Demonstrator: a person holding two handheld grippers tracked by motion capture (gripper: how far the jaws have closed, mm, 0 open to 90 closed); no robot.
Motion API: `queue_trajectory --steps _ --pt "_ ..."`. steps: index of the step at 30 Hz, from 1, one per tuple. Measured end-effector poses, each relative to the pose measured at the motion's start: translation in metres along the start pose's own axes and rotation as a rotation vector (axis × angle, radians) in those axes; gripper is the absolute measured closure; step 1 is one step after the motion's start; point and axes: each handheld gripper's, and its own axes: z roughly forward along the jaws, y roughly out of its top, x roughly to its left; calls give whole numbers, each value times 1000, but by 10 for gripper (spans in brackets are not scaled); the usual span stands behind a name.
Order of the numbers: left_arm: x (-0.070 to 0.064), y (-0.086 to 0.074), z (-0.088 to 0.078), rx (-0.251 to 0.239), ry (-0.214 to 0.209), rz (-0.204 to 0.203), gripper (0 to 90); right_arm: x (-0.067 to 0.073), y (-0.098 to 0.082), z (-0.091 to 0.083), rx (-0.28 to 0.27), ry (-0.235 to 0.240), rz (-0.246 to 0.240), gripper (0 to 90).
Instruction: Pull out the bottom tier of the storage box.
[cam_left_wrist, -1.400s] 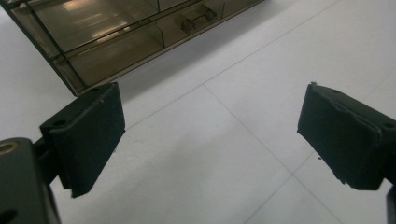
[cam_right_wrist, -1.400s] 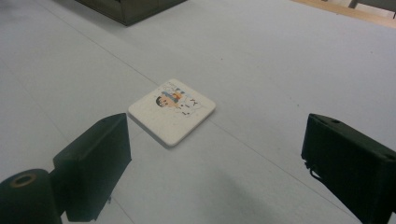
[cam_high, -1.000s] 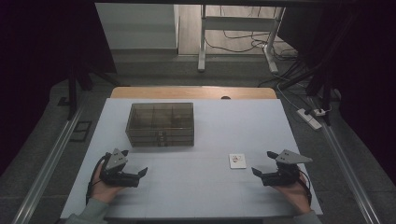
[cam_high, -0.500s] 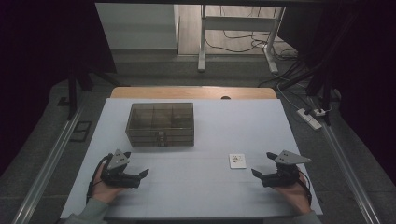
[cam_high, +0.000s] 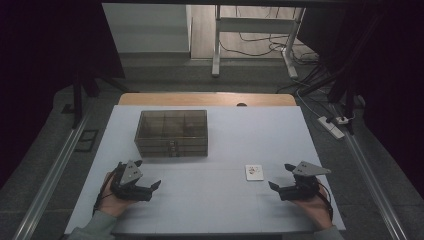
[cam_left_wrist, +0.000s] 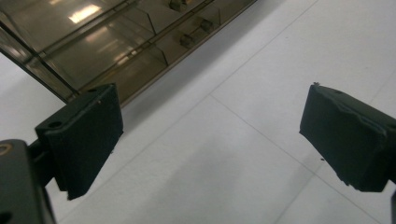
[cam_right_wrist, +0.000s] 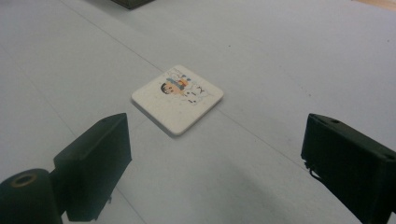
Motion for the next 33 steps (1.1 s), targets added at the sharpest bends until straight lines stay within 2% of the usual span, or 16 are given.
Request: queue_trajectory --steps 6,11,17,18,21,33 --pt "-3 1 -3 -24 36 34 80 0 0 0 3 -1 0 81" --pt "-5 3 -3 -25 60 72 97 0 0 1 7 1 -1 81" --pt "-12 5 1 -18 97 143 109 0 -1 2 11 4 -2 81" --pt "-12 5 1 -18 97 143 111 0 -1 2 11 4 -2 81" --pt "-15 6 2 -9 130 185 120 0 -1 2 15 4 -3 81" --pt "-20 7 5 -8 171 259 134 1 -1 3 19 -1 -8 81"
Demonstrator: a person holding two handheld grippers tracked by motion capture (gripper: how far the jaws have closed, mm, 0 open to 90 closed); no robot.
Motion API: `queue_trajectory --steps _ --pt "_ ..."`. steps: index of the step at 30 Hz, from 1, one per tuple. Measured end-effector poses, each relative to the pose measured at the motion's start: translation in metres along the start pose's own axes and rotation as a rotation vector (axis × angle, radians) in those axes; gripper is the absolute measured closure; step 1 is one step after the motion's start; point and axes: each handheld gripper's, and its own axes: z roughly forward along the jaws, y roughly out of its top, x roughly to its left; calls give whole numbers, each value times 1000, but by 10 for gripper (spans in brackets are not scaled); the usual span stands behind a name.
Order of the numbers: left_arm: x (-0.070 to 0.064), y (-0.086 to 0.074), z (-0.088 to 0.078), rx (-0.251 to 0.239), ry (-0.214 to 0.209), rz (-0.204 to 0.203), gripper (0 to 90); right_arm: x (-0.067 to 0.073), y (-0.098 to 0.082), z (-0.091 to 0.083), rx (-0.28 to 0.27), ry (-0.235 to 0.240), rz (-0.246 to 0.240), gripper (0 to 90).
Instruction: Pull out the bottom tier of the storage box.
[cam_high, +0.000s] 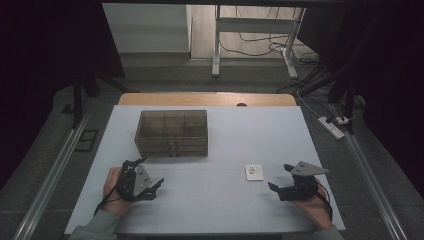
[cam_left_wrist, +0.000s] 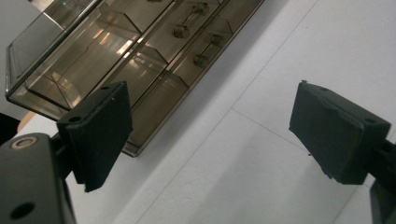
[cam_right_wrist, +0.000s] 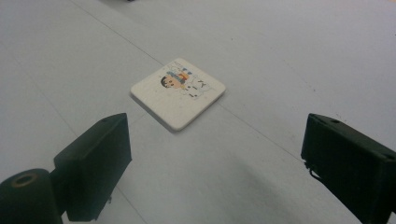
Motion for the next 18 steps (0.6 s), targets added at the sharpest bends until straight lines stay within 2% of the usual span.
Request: queue_trajectory --steps 6,12,15,18 --pt "-4 1 3 0 30 49 138 0 0 1 1 5 -2 81" --pt "-5 2 3 -14 47 79 140 0 0 1 4 9 -3 81" --pt "-6 1 4 -23 62 109 141 0 0 1 5 9 -4 81" --pt "-7 1 4 -28 68 119 141 0 0 1 10 9 -7 81"
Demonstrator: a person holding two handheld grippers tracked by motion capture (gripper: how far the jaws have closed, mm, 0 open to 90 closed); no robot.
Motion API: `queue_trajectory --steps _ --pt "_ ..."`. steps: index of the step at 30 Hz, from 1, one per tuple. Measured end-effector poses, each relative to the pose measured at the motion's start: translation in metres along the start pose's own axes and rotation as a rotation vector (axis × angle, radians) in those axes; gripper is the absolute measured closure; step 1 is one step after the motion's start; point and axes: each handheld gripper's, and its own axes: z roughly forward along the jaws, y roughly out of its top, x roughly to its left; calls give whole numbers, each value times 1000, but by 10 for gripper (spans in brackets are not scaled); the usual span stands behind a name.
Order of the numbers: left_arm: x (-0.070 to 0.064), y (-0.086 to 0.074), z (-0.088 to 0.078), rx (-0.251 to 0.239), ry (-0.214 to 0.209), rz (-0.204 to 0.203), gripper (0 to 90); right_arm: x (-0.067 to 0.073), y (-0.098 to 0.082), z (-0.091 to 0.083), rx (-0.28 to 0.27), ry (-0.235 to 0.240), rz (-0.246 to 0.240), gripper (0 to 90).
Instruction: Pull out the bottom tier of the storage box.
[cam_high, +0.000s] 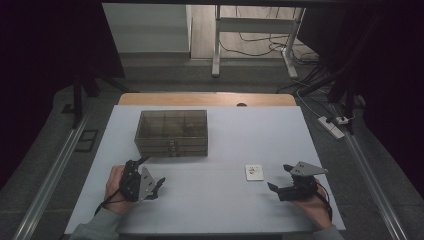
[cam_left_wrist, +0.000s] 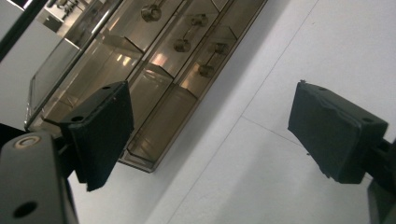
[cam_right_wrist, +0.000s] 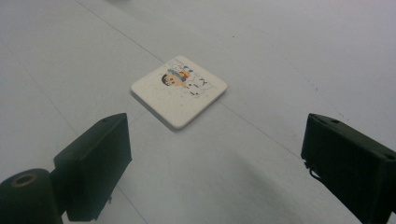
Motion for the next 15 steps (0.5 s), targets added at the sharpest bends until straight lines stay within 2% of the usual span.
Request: queue_trajectory --steps 15 --pt "-5 2 2 -13 53 71 144 1 0 1 6 -2 -6 81"
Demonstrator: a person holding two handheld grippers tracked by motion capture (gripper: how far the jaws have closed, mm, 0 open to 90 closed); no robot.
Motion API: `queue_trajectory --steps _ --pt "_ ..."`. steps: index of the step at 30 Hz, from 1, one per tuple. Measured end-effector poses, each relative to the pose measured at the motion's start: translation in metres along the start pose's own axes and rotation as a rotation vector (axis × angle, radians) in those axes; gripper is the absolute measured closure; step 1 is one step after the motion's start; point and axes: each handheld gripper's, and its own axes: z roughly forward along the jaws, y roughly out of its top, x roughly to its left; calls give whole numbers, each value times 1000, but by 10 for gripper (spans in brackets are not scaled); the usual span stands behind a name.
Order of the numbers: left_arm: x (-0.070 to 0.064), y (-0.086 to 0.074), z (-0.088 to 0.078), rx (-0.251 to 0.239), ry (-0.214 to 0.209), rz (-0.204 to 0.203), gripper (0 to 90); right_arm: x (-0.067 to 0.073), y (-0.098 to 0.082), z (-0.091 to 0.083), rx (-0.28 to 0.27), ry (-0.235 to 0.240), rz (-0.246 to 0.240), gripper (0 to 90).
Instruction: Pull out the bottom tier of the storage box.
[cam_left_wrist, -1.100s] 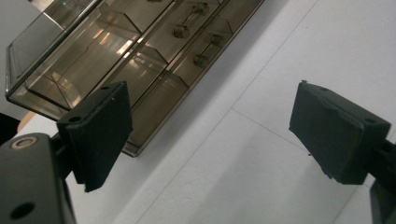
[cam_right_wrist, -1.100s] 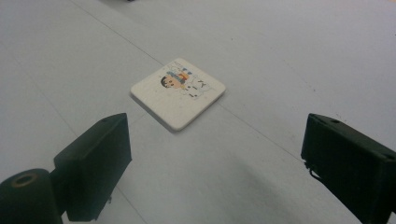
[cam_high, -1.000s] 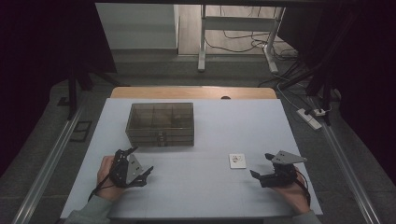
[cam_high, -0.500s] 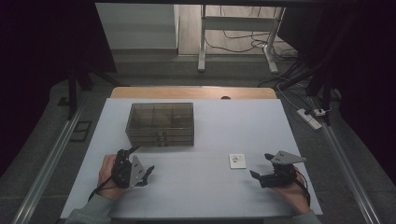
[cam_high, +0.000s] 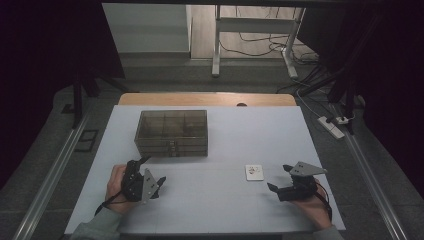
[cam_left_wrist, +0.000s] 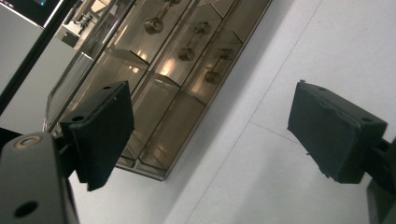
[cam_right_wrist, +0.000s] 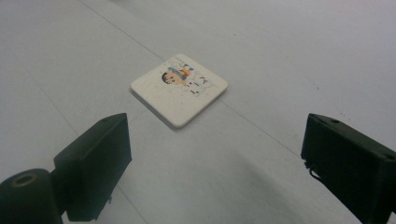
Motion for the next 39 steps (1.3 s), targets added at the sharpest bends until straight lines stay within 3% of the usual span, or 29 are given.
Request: queue_trajectory --steps 11,31,37,38,39 --pt "-4 3 5 -14 34 54 147 0 0 1 8 3 -5 81" --pt "-9 4 14 -12 73 100 159 0 0 1 19 2 -10 81" --pt "-11 6 17 0 89 149 164 1 0 1 6 9 -3 81" --pt "-13 6 19 -18 92 136 164 0 0 1 7 10 -2 81" --pt "-11 7 17 14 93 172 165 0 0 1 7 8 -3 81"
